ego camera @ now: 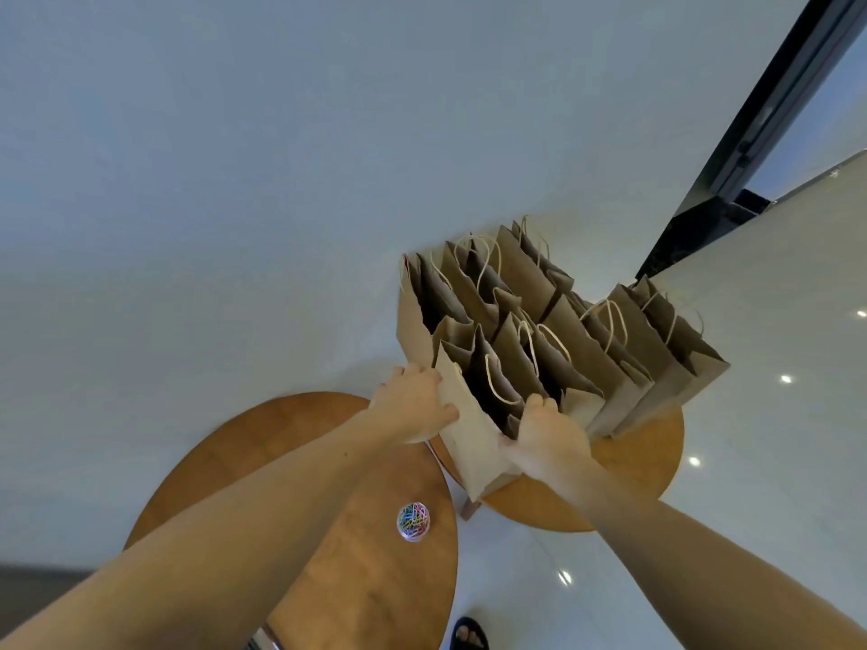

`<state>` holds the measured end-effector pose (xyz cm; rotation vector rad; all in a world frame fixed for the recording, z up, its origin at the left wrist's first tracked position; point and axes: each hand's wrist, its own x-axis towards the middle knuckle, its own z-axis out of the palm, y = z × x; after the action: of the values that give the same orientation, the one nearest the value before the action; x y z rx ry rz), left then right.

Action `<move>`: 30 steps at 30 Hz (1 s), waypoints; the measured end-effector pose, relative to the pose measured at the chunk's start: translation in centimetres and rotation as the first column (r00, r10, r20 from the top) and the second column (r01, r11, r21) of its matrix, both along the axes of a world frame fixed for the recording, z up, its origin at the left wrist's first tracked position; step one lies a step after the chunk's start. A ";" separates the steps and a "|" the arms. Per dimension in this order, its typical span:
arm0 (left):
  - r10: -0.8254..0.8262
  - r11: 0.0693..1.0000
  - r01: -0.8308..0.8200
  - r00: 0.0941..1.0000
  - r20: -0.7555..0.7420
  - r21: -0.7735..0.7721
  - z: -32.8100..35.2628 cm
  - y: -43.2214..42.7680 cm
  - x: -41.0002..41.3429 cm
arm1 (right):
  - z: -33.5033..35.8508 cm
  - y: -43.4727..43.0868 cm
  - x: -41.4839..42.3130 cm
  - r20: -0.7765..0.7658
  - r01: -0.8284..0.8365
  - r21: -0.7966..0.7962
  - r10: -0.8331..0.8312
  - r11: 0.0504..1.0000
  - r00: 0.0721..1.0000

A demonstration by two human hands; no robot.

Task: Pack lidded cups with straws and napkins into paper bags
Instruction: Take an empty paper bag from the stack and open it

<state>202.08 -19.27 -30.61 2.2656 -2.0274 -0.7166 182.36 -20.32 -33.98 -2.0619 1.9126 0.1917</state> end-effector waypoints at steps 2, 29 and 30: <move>0.007 1.000 -0.007 1.000 0.002 -0.002 -0.2 -0.4 -0.1 | -0.2 -0.3 -0.1 0.025 -0.027 0.016 0.027 1.000 0.999; 0.168 0.984 -0.163 0.983 -0.069 0.068 2.8 15.9 20.8 | 5.9 12.0 21.7 0.101 -0.344 -0.149 0.361 0.927 0.927; 0.187 0.980 -0.179 0.979 -0.079 0.089 2.2 16.8 21.5 | 5.2 12.6 22.5 0.110 -0.355 -0.127 0.369 0.926 0.923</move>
<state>223.57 -2.47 -28.41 2.3790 -1.7544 -0.8799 204.83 -7.73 -28.75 -2.4218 1.4787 0.0364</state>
